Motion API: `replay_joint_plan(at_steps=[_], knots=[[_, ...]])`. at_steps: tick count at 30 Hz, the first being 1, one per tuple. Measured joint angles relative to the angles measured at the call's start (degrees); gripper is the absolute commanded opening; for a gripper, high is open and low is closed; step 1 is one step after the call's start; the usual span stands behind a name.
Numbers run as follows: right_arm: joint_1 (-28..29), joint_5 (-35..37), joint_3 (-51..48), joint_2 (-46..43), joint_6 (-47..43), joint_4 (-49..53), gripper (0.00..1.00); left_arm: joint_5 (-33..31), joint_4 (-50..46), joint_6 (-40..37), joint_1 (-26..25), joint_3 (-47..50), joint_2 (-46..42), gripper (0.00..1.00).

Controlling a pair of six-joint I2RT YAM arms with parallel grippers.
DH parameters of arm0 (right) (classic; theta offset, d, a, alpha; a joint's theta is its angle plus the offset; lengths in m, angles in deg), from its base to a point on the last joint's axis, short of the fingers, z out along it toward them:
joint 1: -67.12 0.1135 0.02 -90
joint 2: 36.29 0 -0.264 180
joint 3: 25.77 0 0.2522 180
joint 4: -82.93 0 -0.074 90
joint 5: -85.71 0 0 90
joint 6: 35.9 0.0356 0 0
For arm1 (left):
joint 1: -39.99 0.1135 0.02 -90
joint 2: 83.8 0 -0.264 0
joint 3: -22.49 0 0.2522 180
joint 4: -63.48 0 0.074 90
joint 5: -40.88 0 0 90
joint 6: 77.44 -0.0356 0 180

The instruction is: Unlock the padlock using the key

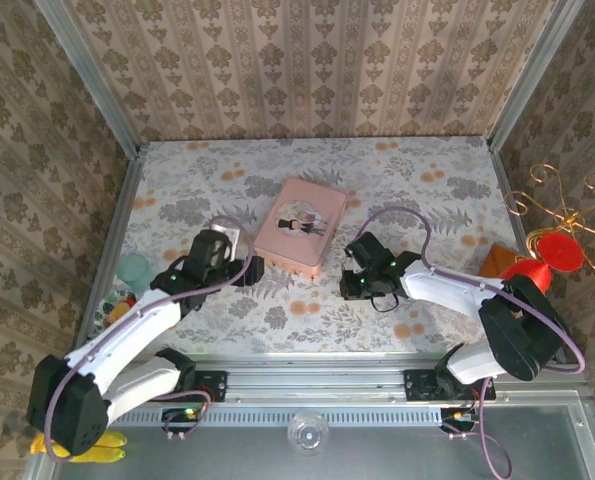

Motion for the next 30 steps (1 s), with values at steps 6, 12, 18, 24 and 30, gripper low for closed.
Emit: replay_joint_plan(at_steps=[6, 12, 18, 24, 30], knots=[[1.4, 0.5, -0.9, 2.4, -0.4, 0.0, 0.24, -3.5, -0.6, -0.9, 0.1, 3.2, -7.6, 0.85], [1.4, 3.8, -0.8, 2.6, -2.3, 0.3, 0.55, -6.4, 0.0, -1.7, 0.6, 3.2, -8.0, 0.86], [1.4, 8.2, 0.8, -0.7, -5.0, 3.1, 0.66, -11.1, 2.1, -1.9, 2.1, 1.0, -4.6, 0.90], [1.4, 15.0, 6.4, -7.0, -9.7, 5.8, 1.00, -21.9, 3.1, -3.4, 2.4, -5.5, 1.0, 1.00], [1.2, 28.7, 9.6, -12.3, -16.9, 5.2, 1.00, -33.6, 7.0, -8.4, 2.4, -8.8, 4.1, 1.00]])
